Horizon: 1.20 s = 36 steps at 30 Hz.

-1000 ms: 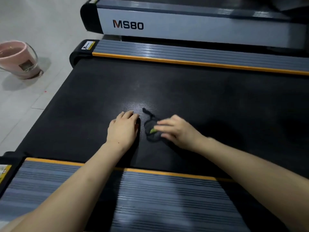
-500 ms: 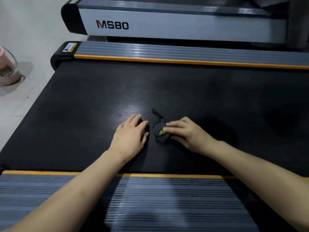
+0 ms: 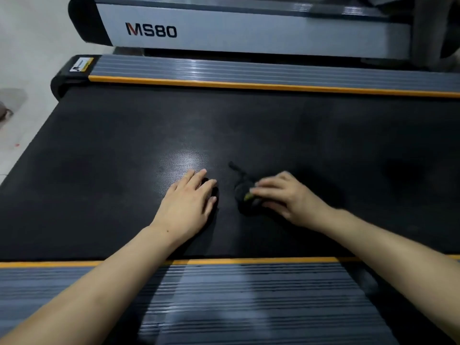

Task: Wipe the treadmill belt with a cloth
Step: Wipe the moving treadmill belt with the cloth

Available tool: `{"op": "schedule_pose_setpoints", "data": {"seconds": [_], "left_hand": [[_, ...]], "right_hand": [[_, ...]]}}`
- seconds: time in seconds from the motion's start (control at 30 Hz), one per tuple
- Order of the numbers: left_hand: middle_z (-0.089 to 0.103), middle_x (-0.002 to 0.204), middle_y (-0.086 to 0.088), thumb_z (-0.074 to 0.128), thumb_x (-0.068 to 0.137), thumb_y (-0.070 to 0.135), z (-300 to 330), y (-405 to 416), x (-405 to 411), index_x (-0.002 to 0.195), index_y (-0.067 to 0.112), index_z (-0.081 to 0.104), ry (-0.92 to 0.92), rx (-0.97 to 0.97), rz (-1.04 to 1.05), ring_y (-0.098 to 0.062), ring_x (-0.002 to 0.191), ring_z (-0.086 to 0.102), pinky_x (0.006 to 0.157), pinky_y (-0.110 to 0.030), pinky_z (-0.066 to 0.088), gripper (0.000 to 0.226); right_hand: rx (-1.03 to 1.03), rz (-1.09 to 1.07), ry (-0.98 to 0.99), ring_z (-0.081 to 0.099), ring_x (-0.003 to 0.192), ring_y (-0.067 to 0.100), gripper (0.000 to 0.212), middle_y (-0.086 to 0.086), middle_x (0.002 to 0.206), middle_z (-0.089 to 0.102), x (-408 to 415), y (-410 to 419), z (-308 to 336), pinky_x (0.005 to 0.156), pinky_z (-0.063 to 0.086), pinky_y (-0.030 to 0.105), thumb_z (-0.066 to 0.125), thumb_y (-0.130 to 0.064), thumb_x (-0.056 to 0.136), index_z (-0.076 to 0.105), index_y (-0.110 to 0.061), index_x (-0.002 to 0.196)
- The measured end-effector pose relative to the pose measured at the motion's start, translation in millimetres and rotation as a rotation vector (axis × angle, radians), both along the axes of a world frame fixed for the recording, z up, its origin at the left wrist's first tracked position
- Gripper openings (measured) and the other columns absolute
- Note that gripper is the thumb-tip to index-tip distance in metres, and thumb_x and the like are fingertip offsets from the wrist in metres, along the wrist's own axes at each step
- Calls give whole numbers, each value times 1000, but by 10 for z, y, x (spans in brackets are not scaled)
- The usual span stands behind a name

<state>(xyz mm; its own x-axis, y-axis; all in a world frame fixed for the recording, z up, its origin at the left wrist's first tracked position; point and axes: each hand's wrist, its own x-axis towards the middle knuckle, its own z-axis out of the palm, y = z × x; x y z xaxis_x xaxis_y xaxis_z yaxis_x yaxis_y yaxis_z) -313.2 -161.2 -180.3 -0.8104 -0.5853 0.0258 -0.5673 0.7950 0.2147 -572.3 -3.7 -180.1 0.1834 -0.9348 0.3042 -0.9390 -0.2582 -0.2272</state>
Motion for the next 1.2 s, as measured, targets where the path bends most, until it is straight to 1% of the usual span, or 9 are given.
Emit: {"op": "schedule_pose_setpoints", "data": {"seconds": [0.1,0.2,0.3,0.5,0.57,0.73,0.9,1.07,1.2], "left_hand": [[37,160,-2,39,101,45,-33,49,16,145,27,46,-38,22,-32,-29,151,28,118,-46,32,49],[36,160,-1,42,102,45,-26,83,17,146,28,46,-47,11,-42,-28,152,26,119,-46,29,48],[39,159,0,42,100,47,-12,46,19,144,28,48,-43,15,-46,-28,151,28,117,-44,32,49],[43,155,0,44,100,45,24,81,46,142,26,51,-35,-1,-57,-28,148,32,115,-44,34,47],[45,154,-1,45,100,44,21,166,77,140,25,53,-29,-20,-57,-28,147,35,113,-44,35,45],[47,152,-6,47,101,37,18,417,159,130,22,60,30,-11,62,-31,147,35,113,-47,39,35],[52,147,-9,37,100,40,89,643,285,126,19,63,108,-18,205,-30,143,41,113,-47,39,42],[58,140,-2,57,97,21,152,740,245,118,16,66,204,3,266,-21,137,48,113,-42,39,23],[61,136,2,61,94,17,165,721,234,116,18,66,180,-13,249,-19,130,53,110,-40,40,23]], "right_hand": [[-58,-266,34,59,104,32,34,3,126,64,-447,-487,-53,96,42,34,58,-31,98,66,-23,130],[5,-518,-73,52,103,27,36,-2,125,64,-517,-646,16,99,43,39,62,-30,96,64,-26,131],[-9,-335,-95,58,96,27,35,1,119,66,-211,-266,47,91,43,32,65,-30,94,68,-22,127],[65,36,-52,54,105,22,35,1,130,61,89,431,61,98,44,29,65,-28,98,64,-20,132],[41,-6,-23,58,101,25,33,3,125,64,-87,145,28,94,45,33,66,-24,96,66,-18,128],[35,-459,-161,52,103,31,36,-2,124,63,-227,-367,-41,97,42,33,63,-25,94,65,-25,130],[99,-400,-237,46,107,23,35,-7,129,58,-246,-278,42,101,41,34,60,-29,98,62,-29,133],[101,-304,-234,48,107,25,34,-10,127,59,-240,-131,-24,99,45,45,61,-32,96,63,-30,130],[59,-224,-226,50,103,24,34,-9,124,61,-247,-6,-86,98,46,42,65,-30,94,65,-27,129]]}}
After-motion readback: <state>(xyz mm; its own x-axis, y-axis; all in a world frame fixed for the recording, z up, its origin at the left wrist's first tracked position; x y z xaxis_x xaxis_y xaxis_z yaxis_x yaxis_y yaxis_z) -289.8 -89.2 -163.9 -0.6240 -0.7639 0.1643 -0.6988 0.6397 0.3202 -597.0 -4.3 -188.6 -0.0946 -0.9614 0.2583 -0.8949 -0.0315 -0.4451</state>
